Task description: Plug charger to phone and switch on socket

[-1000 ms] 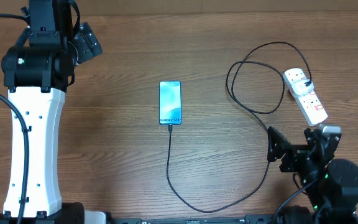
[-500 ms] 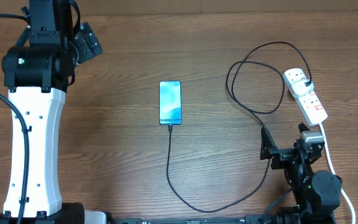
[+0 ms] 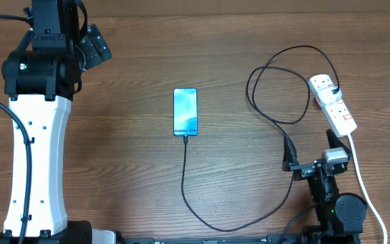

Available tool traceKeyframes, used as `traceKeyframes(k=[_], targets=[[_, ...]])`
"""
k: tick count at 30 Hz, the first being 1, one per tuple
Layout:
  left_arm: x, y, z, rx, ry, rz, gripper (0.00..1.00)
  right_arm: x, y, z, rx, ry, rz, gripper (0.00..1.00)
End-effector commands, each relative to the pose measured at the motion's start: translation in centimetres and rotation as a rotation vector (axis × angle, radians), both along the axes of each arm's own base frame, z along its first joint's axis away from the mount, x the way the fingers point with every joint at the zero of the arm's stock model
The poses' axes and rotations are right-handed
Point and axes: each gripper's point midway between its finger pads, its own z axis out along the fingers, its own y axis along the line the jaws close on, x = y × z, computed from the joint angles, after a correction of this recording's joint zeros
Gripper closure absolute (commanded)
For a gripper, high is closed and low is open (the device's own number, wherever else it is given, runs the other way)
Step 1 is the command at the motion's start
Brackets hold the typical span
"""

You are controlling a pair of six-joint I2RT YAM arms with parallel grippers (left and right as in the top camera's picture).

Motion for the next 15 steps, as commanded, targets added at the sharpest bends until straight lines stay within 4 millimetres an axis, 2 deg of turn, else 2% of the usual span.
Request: traceKeyframes(k=[1,9,15], targets=[[0.1,0.0,-0.1,0.006,0.002,0.011,0.00,0.2,0.2,-0.9,-0.013,-0.009,0.006,0.00],[0.1,0.0,-0.1,0.006,0.002,0.011,0.00,0.3,0.7,-1.5,-0.031,-0.019,0.027,0.00],[0.1,0.0,-0.1,0.006,0.002,0.011,0.00,0.4,0.9,-3.2,-0.030,0.053,0.037,0.00]])
